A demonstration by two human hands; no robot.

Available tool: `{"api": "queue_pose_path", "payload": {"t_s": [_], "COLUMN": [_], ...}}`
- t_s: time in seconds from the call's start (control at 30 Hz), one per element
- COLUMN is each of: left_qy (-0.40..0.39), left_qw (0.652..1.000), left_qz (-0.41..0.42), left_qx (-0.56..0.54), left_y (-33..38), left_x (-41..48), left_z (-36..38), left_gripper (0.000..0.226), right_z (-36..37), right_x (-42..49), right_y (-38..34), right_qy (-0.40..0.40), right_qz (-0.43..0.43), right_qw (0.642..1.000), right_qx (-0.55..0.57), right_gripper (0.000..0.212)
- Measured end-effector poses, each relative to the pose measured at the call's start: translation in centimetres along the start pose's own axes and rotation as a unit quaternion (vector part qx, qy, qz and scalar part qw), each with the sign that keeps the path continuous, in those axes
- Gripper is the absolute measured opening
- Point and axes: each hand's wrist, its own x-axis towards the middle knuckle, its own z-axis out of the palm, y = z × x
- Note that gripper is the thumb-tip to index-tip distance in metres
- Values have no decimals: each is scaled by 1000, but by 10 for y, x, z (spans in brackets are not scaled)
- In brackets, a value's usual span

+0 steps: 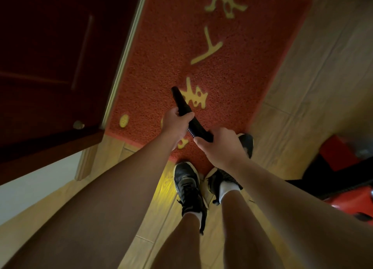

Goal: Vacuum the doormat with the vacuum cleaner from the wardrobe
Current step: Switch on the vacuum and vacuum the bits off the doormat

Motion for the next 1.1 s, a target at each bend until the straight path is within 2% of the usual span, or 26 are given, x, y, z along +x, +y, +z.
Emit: {"api": "queue_pose_path", "payload": {"t_s": [0.43, 0.6, 0.93, 1.03, 1.1], "left_qy": [9, 13, 15, 11, 16], "left_qw": [1000, 999, 998, 999, 998], "left_qz": [-6, -24, -28, -31, -29], "left_qx": [2, -24, -52, -44, -55], "left_y": [-48, -72, -106, -110, -113], "left_x": [-22, -35, -67, -81, -89], "left_z": [-39, -36, 4, 20, 31], "left_gripper": [35, 52, 36, 43, 39], "right_z": [54, 64, 77, 74, 71], "right_x": [-27, -42, -76, -90, -99], "right_y": [-8, 3, 59, 74, 84], "right_qy": [-4, -21, -10, -2, 6], "right_qz": [-21, -21, -15, -11, -8], "right_qw": [999, 999, 1000, 1000, 1000], "right_qx": [-25, -35, -23, -23, -25], "right_gripper": [41, 43, 37, 35, 35]}}
